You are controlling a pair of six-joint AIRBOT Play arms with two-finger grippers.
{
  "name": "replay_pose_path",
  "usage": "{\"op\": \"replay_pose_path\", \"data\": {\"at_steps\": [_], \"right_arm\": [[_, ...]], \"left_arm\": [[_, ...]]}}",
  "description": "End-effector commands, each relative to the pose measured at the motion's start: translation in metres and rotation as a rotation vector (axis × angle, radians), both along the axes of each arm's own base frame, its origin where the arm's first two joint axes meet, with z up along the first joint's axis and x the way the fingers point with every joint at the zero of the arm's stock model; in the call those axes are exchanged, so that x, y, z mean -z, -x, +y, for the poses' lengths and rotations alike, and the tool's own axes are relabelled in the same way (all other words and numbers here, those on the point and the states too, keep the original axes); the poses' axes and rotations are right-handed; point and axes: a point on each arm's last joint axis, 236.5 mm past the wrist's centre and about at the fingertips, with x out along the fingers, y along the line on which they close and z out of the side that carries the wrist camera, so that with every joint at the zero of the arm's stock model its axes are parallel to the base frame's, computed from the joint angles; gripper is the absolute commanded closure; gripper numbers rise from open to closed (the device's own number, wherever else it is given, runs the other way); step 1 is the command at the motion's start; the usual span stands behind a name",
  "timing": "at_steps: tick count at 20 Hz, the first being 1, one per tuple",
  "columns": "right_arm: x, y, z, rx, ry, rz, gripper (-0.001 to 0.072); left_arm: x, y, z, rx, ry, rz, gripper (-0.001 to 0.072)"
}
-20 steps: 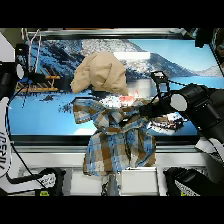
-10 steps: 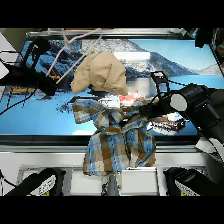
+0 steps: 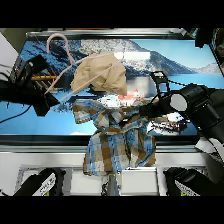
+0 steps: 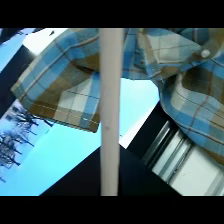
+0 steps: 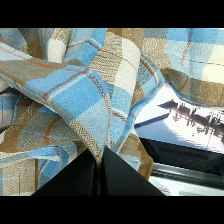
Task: Fold the clothes and pants, and hang the long-sleeved shirts on hangers.
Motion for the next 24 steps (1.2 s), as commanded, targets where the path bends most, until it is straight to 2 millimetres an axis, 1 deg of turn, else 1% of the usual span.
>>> {"op": "replay_pose_path", "data": {"at_steps": [1, 3, 7, 8, 10, 13, 15, 18, 20, 22, 24], "right_arm": [[0.0, 0.0, 0.0, -0.001, 0.0, 0.001, 0.0689], [0.0, 0.0, 0.0, -0.001, 0.0, 0.001, 0.0689], [0.0, 0.0, 0.0, -0.001, 0.0, 0.001, 0.0689], [0.0, 0.0, 0.0, -0.001, 0.0, 0.001, 0.0689], [0.0, 0.0, 0.0, -0.001, 0.0, 0.001, 0.0689], [0.0, 0.0, 0.0, -0.001, 0.0, 0.001, 0.0689], [0.0, 0.0, 0.0, -0.001, 0.0, 0.001, 0.0689], [0.0, 0.0, 0.0, -0.001, 0.0, 0.001, 0.0689], [0.0, 0.0, 0.0, -0.001, 0.0, 0.001, 0.0689], [0.0, 0.003, 0.005, -0.004, -0.019, 0.014, 0.0689], [-0.001, 0.006, 0.005, -0.058, -0.006, 0.014, 0.0689]], "left_arm": [[0.029, 0.05, -0.005, 0.13, 0.052, 0.027, 0.0692], [0.052, 0.074, -0.008, 0.187, 0.059, 0.053, 0.0691], [0.089, 0.098, -0.021, 0.227, 0.089, 0.155, 0.0691], [0.097, 0.102, -0.025, 0.252, 0.096, 0.19, 0.0691], [0.11, 0.101, -0.032, 0.287, 0.098, 0.235, 0.0691], [0.136, 0.102, -0.031, 0.34, 0.034, 0.311, 0.0692], [0.142, 0.094, -0.036, 0.323, 0.048, 0.311, 0.0692], [0.145, 0.086, -0.037, 0.304, 0.053, 0.295, 0.0692], [0.145, 0.086, -0.038, 0.307, 0.054, 0.293, 0.0692], [0.145, 0.085, -0.037, 0.306, 0.05, 0.29, 0.0692], [0.145, 0.083, -0.038, 0.302, 0.054, 0.283, 0.0692]]}}
